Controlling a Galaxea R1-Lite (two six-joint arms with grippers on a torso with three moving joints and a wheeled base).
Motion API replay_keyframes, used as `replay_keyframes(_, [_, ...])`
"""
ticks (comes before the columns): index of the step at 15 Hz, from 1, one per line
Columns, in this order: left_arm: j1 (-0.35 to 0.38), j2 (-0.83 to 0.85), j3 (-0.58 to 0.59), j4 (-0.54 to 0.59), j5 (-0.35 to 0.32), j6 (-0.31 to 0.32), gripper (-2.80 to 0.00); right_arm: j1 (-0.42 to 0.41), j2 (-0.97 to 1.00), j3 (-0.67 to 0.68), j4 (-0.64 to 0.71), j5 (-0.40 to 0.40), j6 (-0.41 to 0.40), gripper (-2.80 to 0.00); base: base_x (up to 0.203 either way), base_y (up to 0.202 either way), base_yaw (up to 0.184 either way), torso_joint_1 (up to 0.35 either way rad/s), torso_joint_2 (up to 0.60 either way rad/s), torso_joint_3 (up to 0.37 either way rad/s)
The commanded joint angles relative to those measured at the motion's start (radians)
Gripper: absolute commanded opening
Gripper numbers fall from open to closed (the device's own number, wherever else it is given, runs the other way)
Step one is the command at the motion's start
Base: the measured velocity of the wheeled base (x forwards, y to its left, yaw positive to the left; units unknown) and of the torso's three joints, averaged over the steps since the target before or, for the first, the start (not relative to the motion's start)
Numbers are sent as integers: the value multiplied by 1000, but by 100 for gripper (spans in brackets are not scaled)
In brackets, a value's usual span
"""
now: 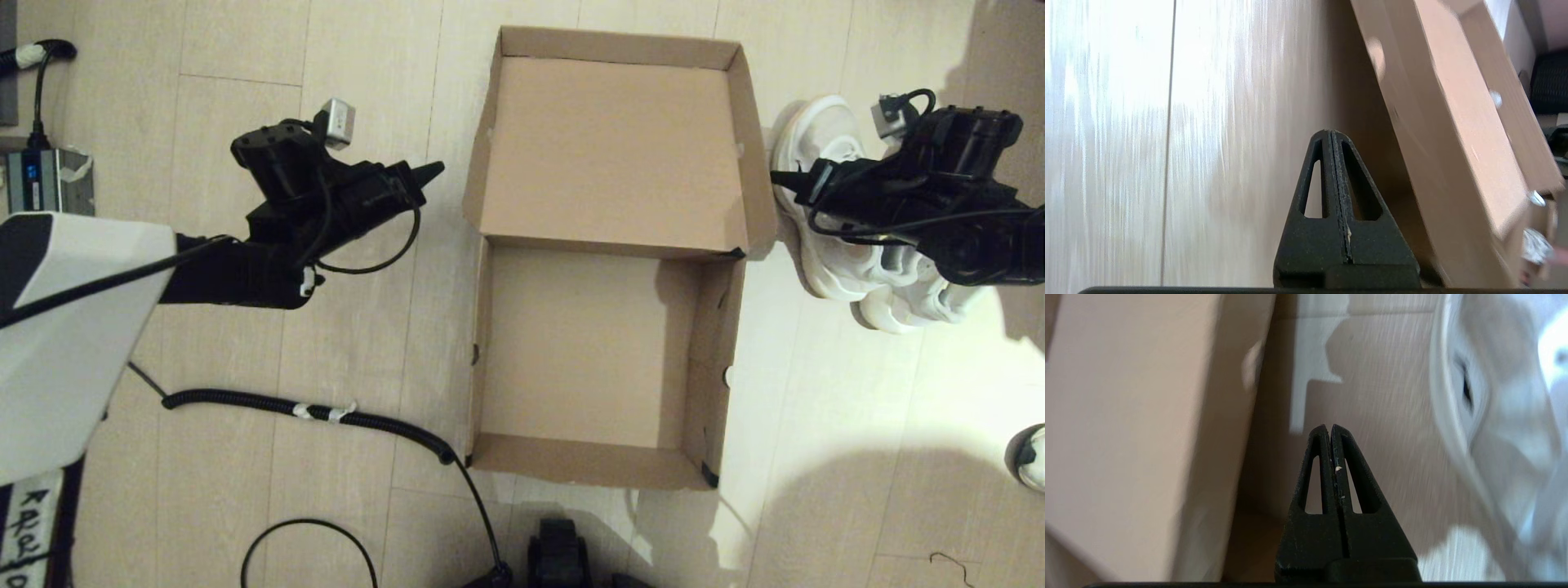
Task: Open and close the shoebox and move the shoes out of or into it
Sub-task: Put the shoes into the shoe box
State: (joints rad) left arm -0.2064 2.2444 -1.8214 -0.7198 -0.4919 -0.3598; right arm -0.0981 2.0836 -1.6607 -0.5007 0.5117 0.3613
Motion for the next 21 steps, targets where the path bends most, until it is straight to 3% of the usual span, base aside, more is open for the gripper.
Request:
replay_keyframes(1, [0, 108, -120, -3, -7, -4, -280, 6, 101, -83, 14, 25, 3, -280, 0, 0, 0, 0, 0, 0])
replay_keyframes(3, [-11, 133, -113, -9, -17, -7, -280, 19, 120, -111, 22, 118, 24, -280, 0, 0, 0, 0, 0, 0])
replay_keyframes(7, [-34, 123, -113, -3, -17, -7, -280, 35, 133, -170, 13, 186, 180, -280, 0, 0, 0, 0, 0, 0])
replay_keyframes(11, [-69, 124, -115, 0, -22, -12, -280, 34, 147, -198, 10, 209, 274, -280, 0, 0, 0, 0, 0, 0])
replay_keyframes(16, [-80, 126, -116, 0, -40, -44, -280, 31, 217, -290, -6, 258, 544, -280, 0, 0, 0, 0, 0, 0])
replay_keyframes(18, [-80, 128, -116, 0, -40, -44, -280, 30, 243, -292, -95, 299, 648, -280, 0, 0, 0, 0, 0, 0])
replay_keyframes(21, [-80, 132, -115, -1, -40, -44, -280, 22, 284, -293, -267, 352, 875, -280, 0, 0, 0, 0, 0, 0])
